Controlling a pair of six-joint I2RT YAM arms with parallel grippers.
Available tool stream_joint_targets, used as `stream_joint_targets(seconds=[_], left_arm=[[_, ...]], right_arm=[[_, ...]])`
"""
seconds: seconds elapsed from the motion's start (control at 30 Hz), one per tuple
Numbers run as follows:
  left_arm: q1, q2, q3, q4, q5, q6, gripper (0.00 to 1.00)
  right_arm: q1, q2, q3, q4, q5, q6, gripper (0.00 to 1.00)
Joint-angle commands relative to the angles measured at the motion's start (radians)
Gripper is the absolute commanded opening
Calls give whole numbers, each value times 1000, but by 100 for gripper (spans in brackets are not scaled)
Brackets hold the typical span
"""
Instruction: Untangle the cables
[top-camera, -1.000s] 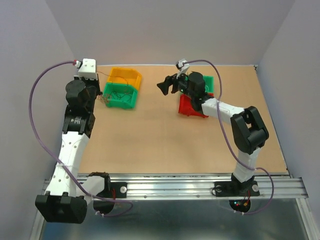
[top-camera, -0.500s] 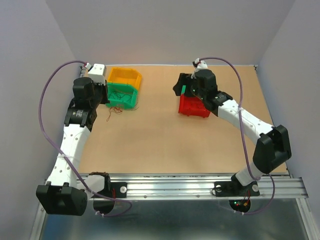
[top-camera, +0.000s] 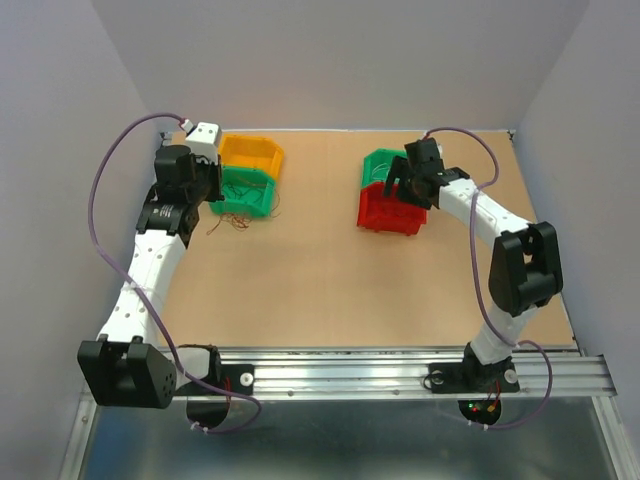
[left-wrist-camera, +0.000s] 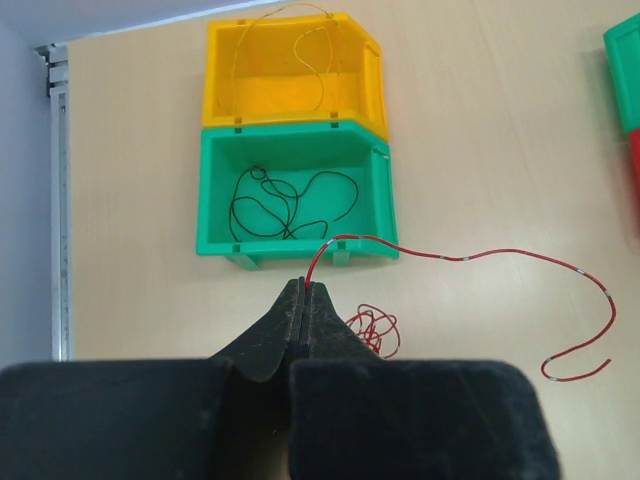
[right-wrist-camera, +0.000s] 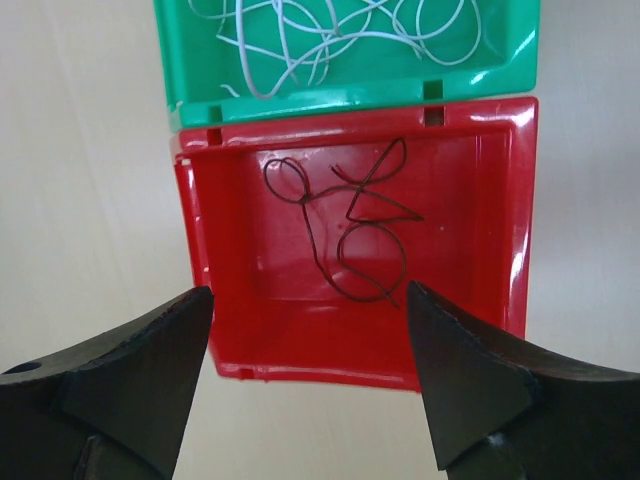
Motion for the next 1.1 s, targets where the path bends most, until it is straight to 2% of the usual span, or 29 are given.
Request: stream_joint_targets(seconds=[0.0,0.17,0.37,0.83,1.07], left_arm=[[1,22,51,59,32,41,0],[2,26,34,65,12,80,0],[2,6,5,74,-1,97,0],[2,46,12,68,-3,80,0],[2,39,12,65,-4,83,0]], right_arm=[[-3,61,131,-46,51,3,83],[-12,187,237,-103,74,40,83],[-12,256,297,-124,162,71,80],[-11,269,216,-143,247,114,78],[-9,312,223,-121,245,122,69]])
